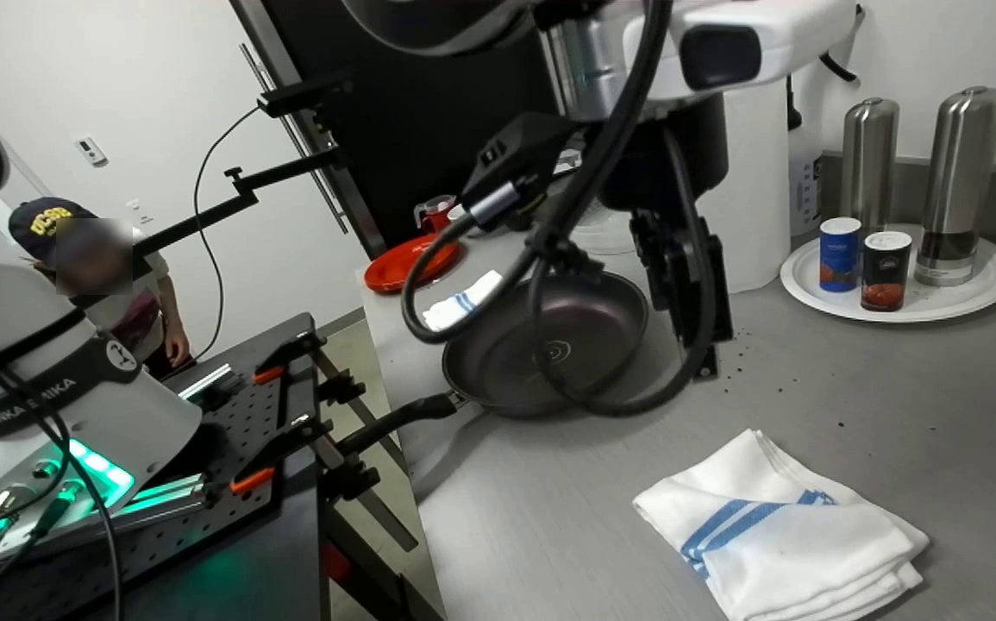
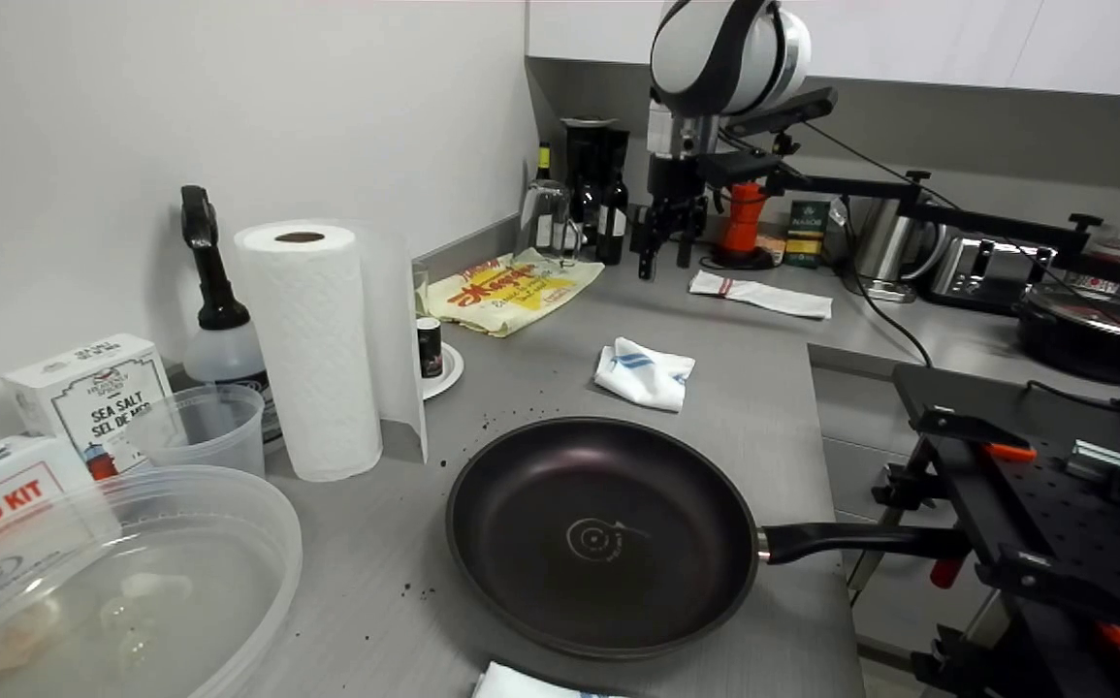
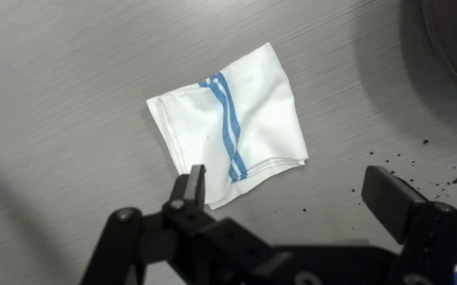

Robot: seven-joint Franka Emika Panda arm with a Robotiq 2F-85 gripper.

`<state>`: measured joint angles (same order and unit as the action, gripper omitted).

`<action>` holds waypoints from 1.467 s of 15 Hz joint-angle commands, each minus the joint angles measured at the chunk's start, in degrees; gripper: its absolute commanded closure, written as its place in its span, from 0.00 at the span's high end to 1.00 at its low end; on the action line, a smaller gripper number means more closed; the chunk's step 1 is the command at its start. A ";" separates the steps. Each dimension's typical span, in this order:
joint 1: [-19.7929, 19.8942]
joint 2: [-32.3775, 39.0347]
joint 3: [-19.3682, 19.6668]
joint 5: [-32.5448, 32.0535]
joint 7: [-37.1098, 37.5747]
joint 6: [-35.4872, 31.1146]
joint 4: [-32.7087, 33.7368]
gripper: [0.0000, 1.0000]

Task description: Use the white and blue towel to wipe the black pan

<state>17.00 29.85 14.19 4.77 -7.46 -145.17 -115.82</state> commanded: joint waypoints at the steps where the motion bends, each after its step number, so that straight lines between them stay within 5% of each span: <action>1: 1.59 6.70 -1.38 0.94 4.14 -2.78 4.84 1.00; 12: 1.84 19.60 -1.10 1.59 15.21 -4.12 13.51 1.00; 22: 5.06 27.11 -3.30 4.88 15.72 -2.63 19.54 1.00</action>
<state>20.73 54.71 12.33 7.66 8.26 -149.13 -99.64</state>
